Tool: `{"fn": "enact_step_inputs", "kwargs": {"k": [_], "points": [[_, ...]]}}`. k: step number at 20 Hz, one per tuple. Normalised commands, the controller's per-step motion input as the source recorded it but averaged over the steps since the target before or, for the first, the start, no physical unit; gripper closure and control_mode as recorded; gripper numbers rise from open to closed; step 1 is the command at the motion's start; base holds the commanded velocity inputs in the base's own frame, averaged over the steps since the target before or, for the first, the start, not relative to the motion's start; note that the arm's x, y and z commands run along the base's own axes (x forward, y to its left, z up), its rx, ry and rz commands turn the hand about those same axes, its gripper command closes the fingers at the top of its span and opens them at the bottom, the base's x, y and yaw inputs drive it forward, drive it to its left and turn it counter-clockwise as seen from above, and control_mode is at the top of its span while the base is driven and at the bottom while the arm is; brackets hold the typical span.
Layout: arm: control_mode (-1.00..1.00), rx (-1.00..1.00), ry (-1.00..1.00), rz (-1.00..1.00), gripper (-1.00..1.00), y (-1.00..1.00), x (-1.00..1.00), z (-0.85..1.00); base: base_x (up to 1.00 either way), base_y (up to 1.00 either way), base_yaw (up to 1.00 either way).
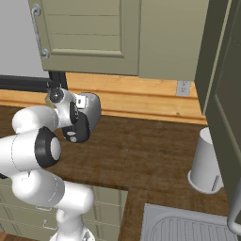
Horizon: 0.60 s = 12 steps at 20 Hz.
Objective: Start the toaster. Once the lever pops up, take the bread to the plate on the dining counter.
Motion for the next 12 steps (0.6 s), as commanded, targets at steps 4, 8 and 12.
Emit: {"fn": "enact_step_inputs", "kwargs": {"k": [4, 8, 12], "points": [[-1.0, 0.0, 0.0, 0.0, -1.0, 0.0, 0.0, 0.0, 0.0, 0.0, 0.0], [-1.0, 0.0, 0.0, 0.0, -1.0, 0.0, 0.0, 0.0, 0.0, 0.0, 0.0], [-1.0, 0.0, 0.0, 0.0, -1.0, 0.0, 0.0, 0.0, 0.0, 0.0, 0.0]]}}
